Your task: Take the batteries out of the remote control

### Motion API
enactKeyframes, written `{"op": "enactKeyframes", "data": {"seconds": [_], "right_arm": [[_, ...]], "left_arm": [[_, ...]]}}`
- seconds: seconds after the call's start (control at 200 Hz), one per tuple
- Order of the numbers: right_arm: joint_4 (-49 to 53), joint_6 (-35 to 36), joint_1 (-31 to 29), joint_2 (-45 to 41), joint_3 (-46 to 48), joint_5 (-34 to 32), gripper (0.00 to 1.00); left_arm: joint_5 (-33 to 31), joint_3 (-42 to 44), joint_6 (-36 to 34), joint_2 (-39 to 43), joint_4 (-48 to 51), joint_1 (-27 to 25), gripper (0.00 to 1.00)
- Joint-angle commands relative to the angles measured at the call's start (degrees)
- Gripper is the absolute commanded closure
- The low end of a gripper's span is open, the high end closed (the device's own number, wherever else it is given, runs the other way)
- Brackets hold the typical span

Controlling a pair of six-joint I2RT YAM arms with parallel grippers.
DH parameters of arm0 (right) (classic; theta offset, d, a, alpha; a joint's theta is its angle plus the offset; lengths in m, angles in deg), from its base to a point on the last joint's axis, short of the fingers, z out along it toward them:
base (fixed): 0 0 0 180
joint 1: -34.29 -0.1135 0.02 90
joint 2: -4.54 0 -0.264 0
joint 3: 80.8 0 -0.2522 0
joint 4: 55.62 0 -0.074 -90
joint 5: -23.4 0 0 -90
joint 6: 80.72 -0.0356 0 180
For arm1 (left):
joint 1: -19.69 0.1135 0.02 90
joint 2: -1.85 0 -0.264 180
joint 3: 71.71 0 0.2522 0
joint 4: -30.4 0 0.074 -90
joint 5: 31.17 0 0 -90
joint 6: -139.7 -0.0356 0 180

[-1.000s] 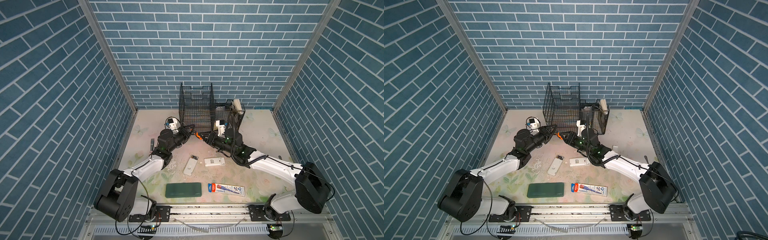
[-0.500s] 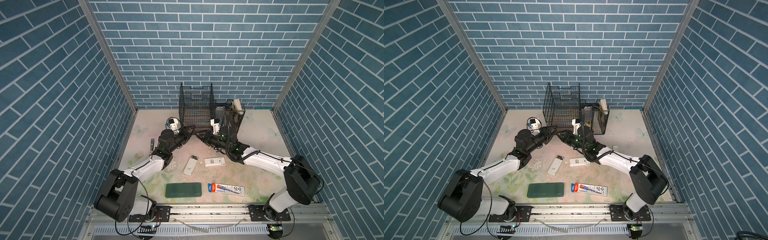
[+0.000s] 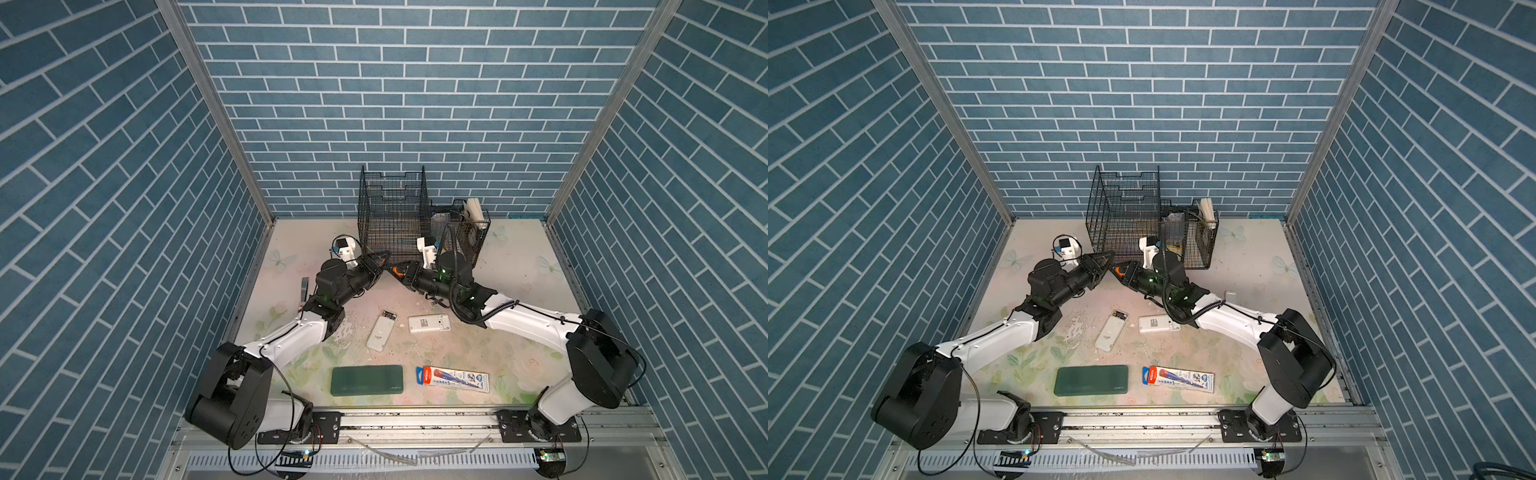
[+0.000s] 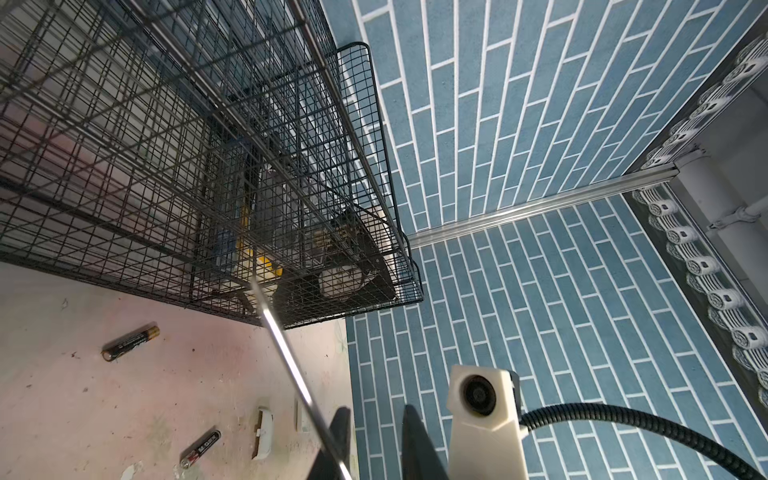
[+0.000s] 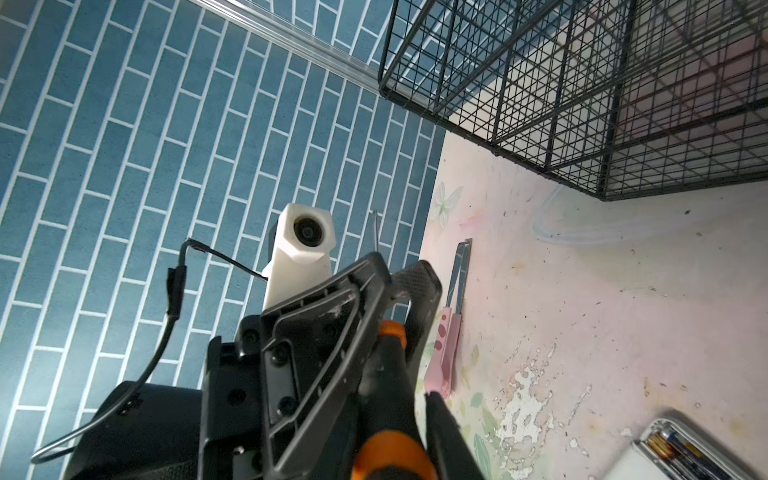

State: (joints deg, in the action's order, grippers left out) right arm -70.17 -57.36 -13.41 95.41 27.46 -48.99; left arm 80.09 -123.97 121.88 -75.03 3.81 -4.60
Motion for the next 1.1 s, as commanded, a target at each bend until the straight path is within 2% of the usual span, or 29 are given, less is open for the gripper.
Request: {"op": "enactKeyframes", "data": {"seconds": [0.0, 0.06, 0.095, 0.15, 0.2, 0.225, 0.27, 0.31, 0.395, 0.51, 0.635, 0.82, 1.095], "right_arm": [[2.03, 0.64, 0.94, -1.95, -0.35, -3.05, 1.00], [4.47, 2.15, 1.25, -3.78, 0.53, -3.43, 1.00], [5.63, 3.16, 1.44, -5.19, 1.48, -3.75, 1.00], [8.20, 4.64, 2.01, -7.31, 2.76, -3.98, 1.00], [10.79, 5.88, 2.57, -9.10, 3.72, -4.07, 1.00], [11.58, 6.32, 2.92, -9.78, 4.16, -3.92, 1.00], [12.95, 7.02, 3.25, -10.80, 4.61, -3.34, 1.00], [14.60, 7.87, 3.53, -11.42, 4.53, -2.90, 1.00], [17.26, 10.09, 3.58, -12.74, 4.28, -2.06, 1.00], [22.06, 13.25, 3.52, -15.24, 4.61, -2.96, 1.00], [26.08, 17.65, 3.59, -17.65, 4.63, -3.30, 1.00], [30.96, 28.78, 3.12, -21.59, 5.47, -3.37, 1.00], [35.04, 36.18, 1.35, -23.81, 4.21, -2.83, 1.00]], "left_arm": [[0.32, 0.88, -4.44, 3.53, 2.02, 0.43, 0.70], [0.26, 0.97, -6.27, 5.69, 6.18, 1.43, 0.54], [0.26, 1.06, -7.41, 7.15, 8.71, 2.13, 0.51], [0.38, 1.34, -8.68, 9.50, 12.06, 3.42, 0.55], [0.63, 1.82, -8.73, 11.33, 13.89, 4.28, 0.73], [0.82, 2.00, -10.24, 12.04, 14.47, 4.66, 0.79], [1.31, 2.20, -10.65, 12.94, 15.30, 5.11, 0.82], [1.79, 2.46, -10.65, 13.46, 15.84, 5.47, 0.78], [1.90, 3.28, -10.90, 15.22, 18.02, 5.86, 0.65], [1.36, 4.47, -11.78, 18.26, 23.45, 5.93, 0.56], [1.08, 5.16, -12.91, 21.52, 28.76, 6.03, 0.52], [1.39, 5.61, -12.88, 24.13, 33.16, 6.18, 0.49], [2.27, 7.33, -9.58, 22.56, 28.76, 6.12, 0.47]]}}
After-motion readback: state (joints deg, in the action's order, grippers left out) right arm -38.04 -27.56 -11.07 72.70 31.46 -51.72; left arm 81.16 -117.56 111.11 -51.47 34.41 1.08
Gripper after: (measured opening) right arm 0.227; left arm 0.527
